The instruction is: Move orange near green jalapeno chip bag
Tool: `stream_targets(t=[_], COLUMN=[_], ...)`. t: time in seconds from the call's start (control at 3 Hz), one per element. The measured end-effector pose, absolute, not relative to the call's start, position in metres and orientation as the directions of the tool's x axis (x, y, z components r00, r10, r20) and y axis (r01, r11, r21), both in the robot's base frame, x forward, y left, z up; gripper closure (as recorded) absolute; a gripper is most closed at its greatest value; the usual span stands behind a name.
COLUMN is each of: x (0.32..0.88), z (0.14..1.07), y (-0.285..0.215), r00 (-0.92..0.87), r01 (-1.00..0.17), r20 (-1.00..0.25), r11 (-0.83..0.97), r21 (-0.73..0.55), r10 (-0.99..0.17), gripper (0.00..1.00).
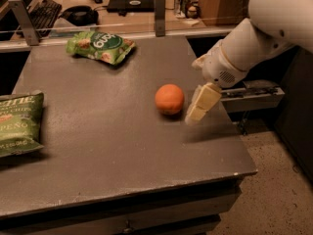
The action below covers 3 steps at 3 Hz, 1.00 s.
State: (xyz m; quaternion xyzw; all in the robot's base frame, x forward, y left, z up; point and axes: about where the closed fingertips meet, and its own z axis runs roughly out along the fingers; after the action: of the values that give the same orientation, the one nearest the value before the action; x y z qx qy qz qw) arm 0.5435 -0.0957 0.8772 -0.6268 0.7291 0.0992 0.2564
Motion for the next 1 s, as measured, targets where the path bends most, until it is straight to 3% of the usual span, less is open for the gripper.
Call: stream_targets(t=[0.33, 1.0], x=[0.543, 0.546], z=[0.861, 0.848], y=[-0.069, -0.036], r00=[-0.086, -0.100], r01=[-0.973, -0.980], r20=[-0.549, -0.628], r11=[0.188, 0.187], r21=[-0.131, -0.074], r10=[-0.831, -0.772], gripper=[0.00, 0.40])
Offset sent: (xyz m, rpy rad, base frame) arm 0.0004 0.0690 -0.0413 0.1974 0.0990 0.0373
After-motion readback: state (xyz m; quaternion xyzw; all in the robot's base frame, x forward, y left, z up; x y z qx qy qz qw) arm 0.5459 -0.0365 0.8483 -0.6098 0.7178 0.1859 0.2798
